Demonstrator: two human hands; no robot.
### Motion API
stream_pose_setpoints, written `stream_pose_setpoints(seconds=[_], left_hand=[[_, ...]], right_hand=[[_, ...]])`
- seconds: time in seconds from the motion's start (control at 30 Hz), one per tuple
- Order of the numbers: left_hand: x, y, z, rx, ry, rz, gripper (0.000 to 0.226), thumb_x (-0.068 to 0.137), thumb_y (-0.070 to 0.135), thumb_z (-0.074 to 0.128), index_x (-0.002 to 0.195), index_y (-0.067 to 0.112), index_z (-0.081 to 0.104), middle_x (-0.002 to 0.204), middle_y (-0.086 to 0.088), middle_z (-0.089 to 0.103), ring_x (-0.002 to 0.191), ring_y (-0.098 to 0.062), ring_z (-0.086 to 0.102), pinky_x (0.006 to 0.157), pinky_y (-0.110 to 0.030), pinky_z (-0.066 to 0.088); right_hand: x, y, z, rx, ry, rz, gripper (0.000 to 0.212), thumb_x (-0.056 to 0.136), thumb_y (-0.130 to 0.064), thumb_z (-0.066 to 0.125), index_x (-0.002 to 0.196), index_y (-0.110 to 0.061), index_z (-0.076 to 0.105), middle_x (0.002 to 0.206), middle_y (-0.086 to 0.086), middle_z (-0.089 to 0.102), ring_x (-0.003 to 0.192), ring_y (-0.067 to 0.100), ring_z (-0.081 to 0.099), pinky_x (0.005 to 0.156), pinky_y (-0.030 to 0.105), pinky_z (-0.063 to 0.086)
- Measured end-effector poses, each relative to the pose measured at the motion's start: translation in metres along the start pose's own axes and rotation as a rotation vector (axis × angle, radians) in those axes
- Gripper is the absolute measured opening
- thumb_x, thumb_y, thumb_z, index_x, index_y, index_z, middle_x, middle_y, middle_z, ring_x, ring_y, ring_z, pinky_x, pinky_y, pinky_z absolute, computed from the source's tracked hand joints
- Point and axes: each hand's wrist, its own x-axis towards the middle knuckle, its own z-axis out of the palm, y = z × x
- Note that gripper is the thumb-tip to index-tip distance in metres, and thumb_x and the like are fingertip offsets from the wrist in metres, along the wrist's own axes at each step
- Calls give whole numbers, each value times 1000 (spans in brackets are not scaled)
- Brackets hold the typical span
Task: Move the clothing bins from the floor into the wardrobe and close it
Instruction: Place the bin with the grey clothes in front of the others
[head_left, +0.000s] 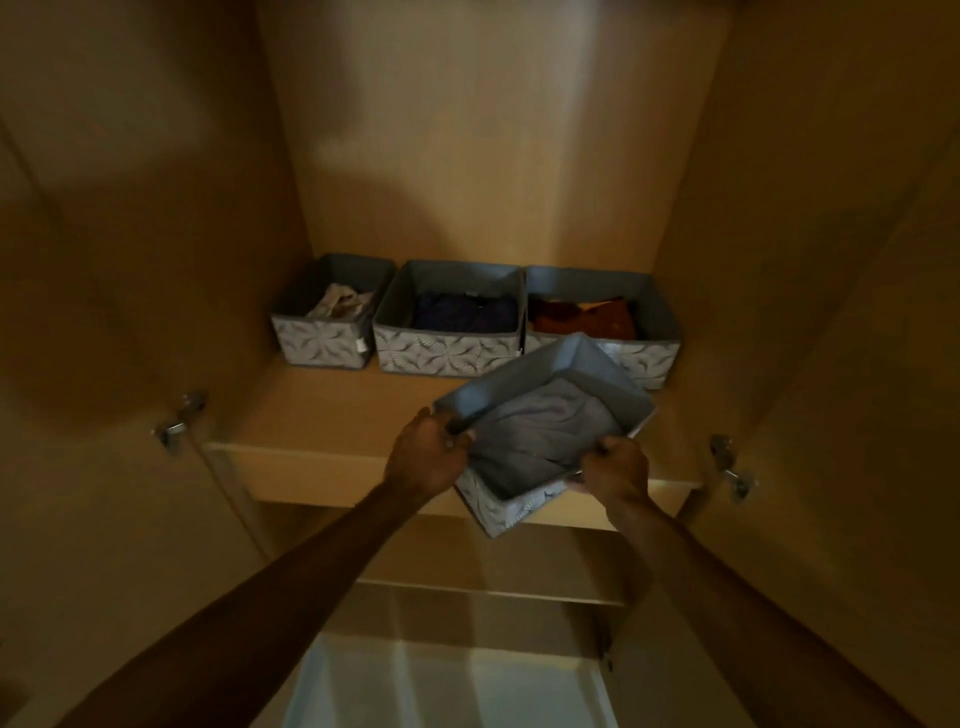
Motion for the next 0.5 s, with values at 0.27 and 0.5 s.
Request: stream_pose_setpoints(seconds=[0.27,0.5], left_hand=[[36,50,48,-274,-242,-37,43,86,37,70,122,15,62,110,3,62,95,-14,61,78,-24,53],[75,45,58,-66,-257,132,26,88,11,66,114,9,69,114,-11,71,98,-26,69,83,-34,57]], right_hand=[[47,-4,-22,91,59,99,9,76,-3,59,82,2,57,84,17,64,84,35,67,72,53,59],[53,-11,-27,69,86,117,6,88,-5,57,91,-7,61,84,13,64,75,28,65,68,44,59]])
